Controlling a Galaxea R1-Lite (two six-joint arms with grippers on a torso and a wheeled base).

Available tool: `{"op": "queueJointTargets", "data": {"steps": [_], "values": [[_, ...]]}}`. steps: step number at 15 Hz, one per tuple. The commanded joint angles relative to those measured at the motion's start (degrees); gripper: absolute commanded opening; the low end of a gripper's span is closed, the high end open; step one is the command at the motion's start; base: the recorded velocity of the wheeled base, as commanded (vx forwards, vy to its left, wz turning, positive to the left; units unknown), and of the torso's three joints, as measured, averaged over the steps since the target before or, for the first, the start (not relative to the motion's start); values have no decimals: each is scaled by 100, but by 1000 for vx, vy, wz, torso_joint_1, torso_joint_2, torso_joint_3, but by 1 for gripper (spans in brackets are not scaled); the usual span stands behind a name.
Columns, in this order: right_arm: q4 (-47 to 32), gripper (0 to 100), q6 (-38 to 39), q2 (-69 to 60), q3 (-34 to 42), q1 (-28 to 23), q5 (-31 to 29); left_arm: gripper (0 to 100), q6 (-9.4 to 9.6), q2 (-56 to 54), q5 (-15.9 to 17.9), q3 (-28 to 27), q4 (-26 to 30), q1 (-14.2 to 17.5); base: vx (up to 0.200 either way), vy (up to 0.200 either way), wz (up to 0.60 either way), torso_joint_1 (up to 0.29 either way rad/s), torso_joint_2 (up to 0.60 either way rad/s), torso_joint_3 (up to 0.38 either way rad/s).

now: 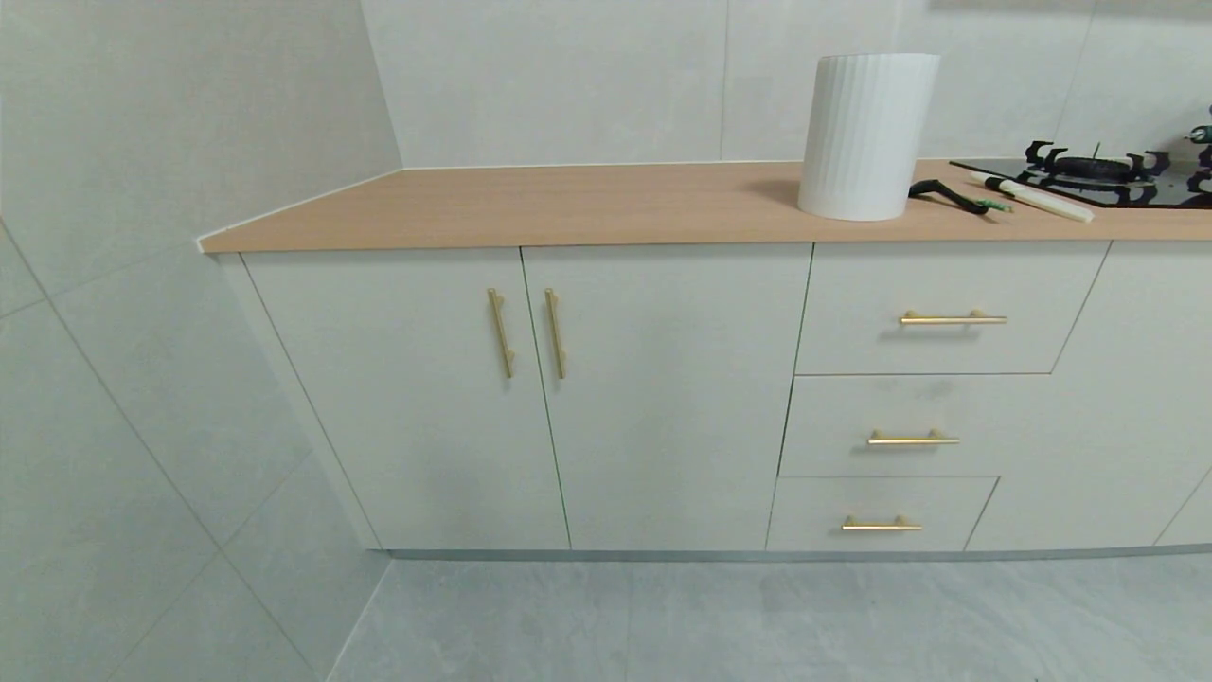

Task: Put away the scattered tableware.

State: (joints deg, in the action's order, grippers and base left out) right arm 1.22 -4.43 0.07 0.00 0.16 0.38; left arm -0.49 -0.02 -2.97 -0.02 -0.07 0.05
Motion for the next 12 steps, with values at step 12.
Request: {"op": "queueJointTargets", "data": {"steps": [12], "values": [[1, 100, 12, 1, 0, 2, 15, 100, -13, 2, -1, 2, -1, 4, 0, -167, 0, 2, 1, 3]]}}
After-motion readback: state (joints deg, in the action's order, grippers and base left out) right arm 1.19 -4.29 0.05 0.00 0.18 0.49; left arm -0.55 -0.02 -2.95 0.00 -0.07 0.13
